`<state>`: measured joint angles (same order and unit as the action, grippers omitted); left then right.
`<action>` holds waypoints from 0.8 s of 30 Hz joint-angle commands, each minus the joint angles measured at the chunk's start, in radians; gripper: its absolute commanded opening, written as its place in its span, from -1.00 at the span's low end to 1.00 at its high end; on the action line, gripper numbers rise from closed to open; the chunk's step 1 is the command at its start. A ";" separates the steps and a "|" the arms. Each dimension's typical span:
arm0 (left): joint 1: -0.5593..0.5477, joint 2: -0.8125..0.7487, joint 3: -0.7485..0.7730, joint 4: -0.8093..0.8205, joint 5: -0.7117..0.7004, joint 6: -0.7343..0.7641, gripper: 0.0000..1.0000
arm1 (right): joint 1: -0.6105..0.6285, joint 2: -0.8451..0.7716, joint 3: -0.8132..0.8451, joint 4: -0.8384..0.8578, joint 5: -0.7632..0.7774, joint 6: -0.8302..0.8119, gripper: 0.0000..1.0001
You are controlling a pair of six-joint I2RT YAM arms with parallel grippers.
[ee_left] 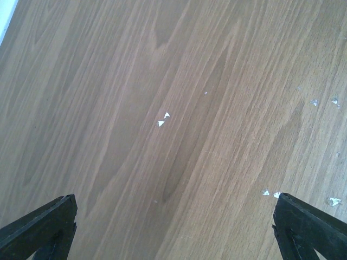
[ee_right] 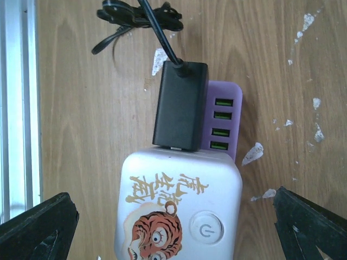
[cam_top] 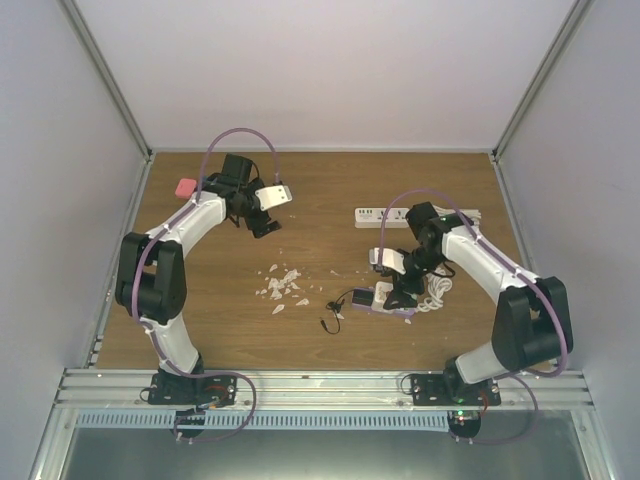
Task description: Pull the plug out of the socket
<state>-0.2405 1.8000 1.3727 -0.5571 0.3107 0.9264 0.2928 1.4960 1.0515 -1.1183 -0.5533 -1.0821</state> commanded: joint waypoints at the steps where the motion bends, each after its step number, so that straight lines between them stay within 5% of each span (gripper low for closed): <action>1: 0.002 -0.047 -0.020 0.057 -0.003 -0.030 0.98 | 0.015 -0.037 -0.035 0.087 0.050 0.072 0.99; 17: 0.024 -0.097 -0.017 0.103 0.067 -0.140 0.98 | 0.071 -0.082 -0.136 0.205 0.040 0.129 0.63; 24: 0.099 -0.110 -0.002 0.119 0.272 -0.333 0.98 | 0.086 -0.047 -0.139 0.261 0.056 0.122 0.32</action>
<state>-0.1898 1.7332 1.3575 -0.5045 0.4232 0.7460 0.3656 1.4288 0.9066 -0.9009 -0.4957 -0.9539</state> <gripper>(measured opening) 0.990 0.682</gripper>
